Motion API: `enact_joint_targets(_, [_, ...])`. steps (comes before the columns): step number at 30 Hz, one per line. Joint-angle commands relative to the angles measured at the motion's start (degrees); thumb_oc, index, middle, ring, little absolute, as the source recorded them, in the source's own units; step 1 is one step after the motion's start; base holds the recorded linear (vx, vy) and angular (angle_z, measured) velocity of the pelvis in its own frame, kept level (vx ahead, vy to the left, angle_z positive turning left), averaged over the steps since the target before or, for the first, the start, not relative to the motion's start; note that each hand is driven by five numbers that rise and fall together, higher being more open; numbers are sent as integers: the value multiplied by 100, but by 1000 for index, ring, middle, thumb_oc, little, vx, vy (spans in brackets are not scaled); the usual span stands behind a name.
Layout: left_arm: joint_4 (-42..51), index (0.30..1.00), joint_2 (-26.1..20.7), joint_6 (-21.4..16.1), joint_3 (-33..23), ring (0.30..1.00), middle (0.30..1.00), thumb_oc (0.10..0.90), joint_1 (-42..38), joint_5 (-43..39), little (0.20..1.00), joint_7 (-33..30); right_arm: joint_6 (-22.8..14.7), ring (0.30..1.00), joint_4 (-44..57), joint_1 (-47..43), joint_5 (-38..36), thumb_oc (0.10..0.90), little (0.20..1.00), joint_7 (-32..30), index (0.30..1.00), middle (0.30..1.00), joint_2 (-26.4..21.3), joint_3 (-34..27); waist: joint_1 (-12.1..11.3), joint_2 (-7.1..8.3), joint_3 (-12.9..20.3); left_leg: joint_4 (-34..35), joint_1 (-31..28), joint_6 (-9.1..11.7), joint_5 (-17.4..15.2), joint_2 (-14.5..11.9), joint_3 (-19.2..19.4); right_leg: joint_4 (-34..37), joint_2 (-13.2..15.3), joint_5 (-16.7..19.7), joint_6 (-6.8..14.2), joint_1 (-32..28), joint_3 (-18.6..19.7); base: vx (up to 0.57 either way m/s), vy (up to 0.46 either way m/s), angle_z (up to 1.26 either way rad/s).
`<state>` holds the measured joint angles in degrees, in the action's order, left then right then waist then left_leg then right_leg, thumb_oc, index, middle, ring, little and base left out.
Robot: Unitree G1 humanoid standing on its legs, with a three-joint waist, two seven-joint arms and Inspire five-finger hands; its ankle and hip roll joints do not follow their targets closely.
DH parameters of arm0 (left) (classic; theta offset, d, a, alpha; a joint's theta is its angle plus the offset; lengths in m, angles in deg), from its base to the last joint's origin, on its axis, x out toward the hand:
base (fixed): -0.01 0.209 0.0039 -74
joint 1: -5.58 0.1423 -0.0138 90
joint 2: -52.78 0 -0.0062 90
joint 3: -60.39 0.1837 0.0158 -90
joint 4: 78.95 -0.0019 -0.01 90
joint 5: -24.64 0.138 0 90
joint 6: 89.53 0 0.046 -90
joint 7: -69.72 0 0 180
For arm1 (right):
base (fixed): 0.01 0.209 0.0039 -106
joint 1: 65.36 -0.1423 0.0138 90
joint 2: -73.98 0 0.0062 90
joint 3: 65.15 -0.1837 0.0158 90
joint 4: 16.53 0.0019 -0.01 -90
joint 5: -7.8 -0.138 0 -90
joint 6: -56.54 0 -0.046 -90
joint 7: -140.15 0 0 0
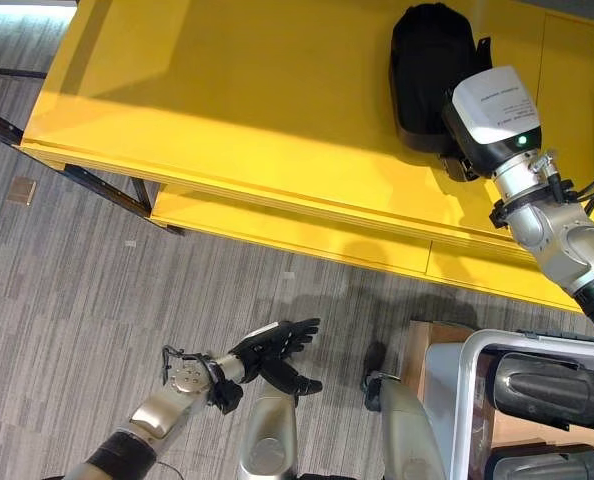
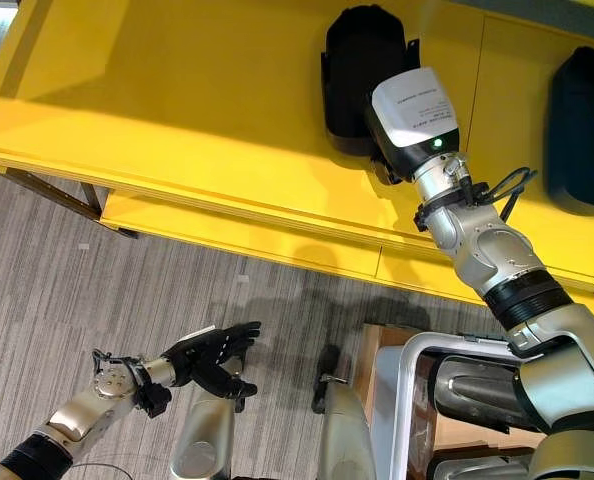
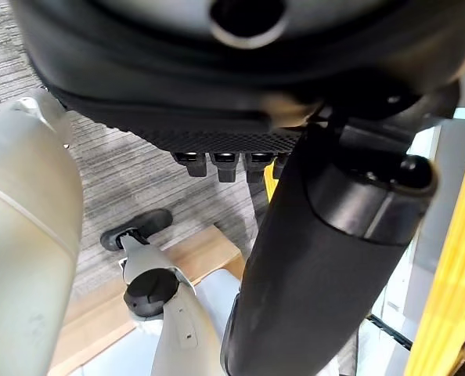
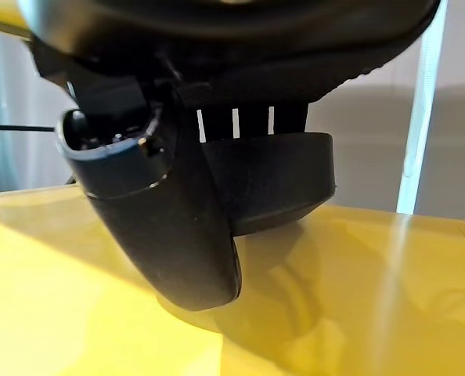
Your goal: Move parts from the plastic box to the shelf.
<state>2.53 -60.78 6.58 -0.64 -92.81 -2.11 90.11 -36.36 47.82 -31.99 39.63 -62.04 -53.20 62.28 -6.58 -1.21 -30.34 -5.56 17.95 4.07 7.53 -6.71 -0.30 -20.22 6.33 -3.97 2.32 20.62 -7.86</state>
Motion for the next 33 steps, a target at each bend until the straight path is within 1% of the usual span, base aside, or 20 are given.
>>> enact_joint_targets(1, [598,1000,86,-324,-108,1000,1000,900,45,-264,1000,-33,443,300,-319,-797,-539,400,300,18,300,300,-301,-23,50,-109,54,-396,-132,-289,-570,278,280,200,-297,-231,-117,-563,-78,-10,21,-4])
enact_joint_targets(2, [602,1000,100,-293,-105,1000,1000,900,35,-273,1000,-12,519,300,-348,-800,-539,400,300,19,300,300,-282,-51,56,-118,54,-401,-143,-292,-579,283,287,195,-288,-235,-116,-572,-68,0,0,0])
enact_joint_targets(4, [609,1000,124,-279,-86,1000,1000,900,36,-254,1000,16,551,300,-446,-799,-557,400,300,-46,300,300,-269,-96,60,-135,54,-403,-174,-294,-593,291,290,181,-281,-250,-117,-596,-58,0,0,0])
enact_joint_targets(6, [659,1000,150,-215,-41,1000,1000,900,33,-234,1000,6,651,300,-581,-809,-712,400,300,-66,300,300,-218,-186,62,-152,54,-424,-224,-291,-631,305,294,163,-255,-283,-111,-643,-59,31,24,6])
enact_joint_targets(10, [644,1000,194,-220,-39,1000,1000,900,-4,-249,1000,-43,512,300,-796,-915,-550,400,300,-29,300,300,-196,-194,48,-188,54,-438,-216,-305,-641,323,284,145,-251,-280,-121,-633,-63,4,5,1])
enact_joint_targets(13, [642,1000,212,-178,-58,1000,1000,900,8,-222,1000,-24,636,300,-791,-870,-613,400,300,-96,300,300,-207,-212,53,-185,54,-454,-239,-312,-673,339,287,88,-242,-329,-124,-642,-63,0,0,0])
enact_joint_targets(15, [601,1000,220,-183,-62,1000,1000,900,-2,-191,1000,13,664,300,-795,-866,-393,400,300,-43,300,300,-211,-232,60,-191,54,-451,-234,-316,-660,336,285,81,-254,-314,-138,-627,-53,0,0,0])
enact_joint_targets(17, [602,1000,223,-176,-64,1000,1000,900,6,-185,1000,13,713,300,-791,-861,-432,400,300,-38,300,300,-223,-223,61,-193,54,-450,-240,-316,-660,335,281,79,-255,-317,-142,-631,-54,0,0,0])
enact_joint_targets(19, [605,1000,202,-202,-63,1000,1000,900,40,-180,1000,29,813,300,-838,-857,-462,400,300,-55,300,300,-240,-186,61,-187,54,-461,-263,-320,-688,341,280,44,-245,-354,-142,-641,-60,0,0,0])
enact_joint_targets(22, [602,1000,237,-232,-88,1000,1000,900,81,-151,1000,25,1124,300,-800,-752,-508,400,300,-26,300,300,-210,-244,81,-196,54,-452,-263,-321,-666,327,290,52,-252,-327,-148,-630,-64,0,0,0])
enact_joint_targets(24, [608,1000,247,-235,-91,1000,1000,900,96,-149,1000,15,1184,300,-824,-710,-581,400,300,-33,300,300,-181,-277,92,-189,54,-454,-287,-322,-686,329,298,33,-245,-354,-149,-639,-53,0,0,0])
enact_joint_targets(25, [626,1000,282,-203,-117,1000,1000,900,84,-168,1000,-12,1234,300,-809,-632,-585,400,300,45,300,300,-95,-403,119,-202,54,-434,-286,-317,-663,315,307,49,-259,-327,-152,-627,-41,0,0,0])
enact_joint_targets(27, [624,1000,305,-186,-129,1000,1000,900,79,-151,1000,-17,1272,300,-766,-571,-509,400,300,116,300,300,-54,-458,129,-200,54,-417,-296,-318,-663,312,316,62,-258,-324,-149,-631,-37,0,0,0])
enact_joint_targets(29, [623,1000,361,-171,-151,1000,1000,900,100,-102,1000,-30,1489,300,-626,-437,-602,400,300,182,300,300,4,-487,157,-200,54,-393,-306,-318,-648,301,337,65,-264,-311,-149,-615,-22,0,0,0])
enact_joint_targets(33, [576,1000,423,-194,-151,1000,1000,900,101,-100,1000,-69,1681,300,-470,-281,-655,400,300,321,300,300,169,-584,214,-209,54,-372,-328,-315,-641,290,370,61,-271,-308,-157,-593,17,-2,14,-1])
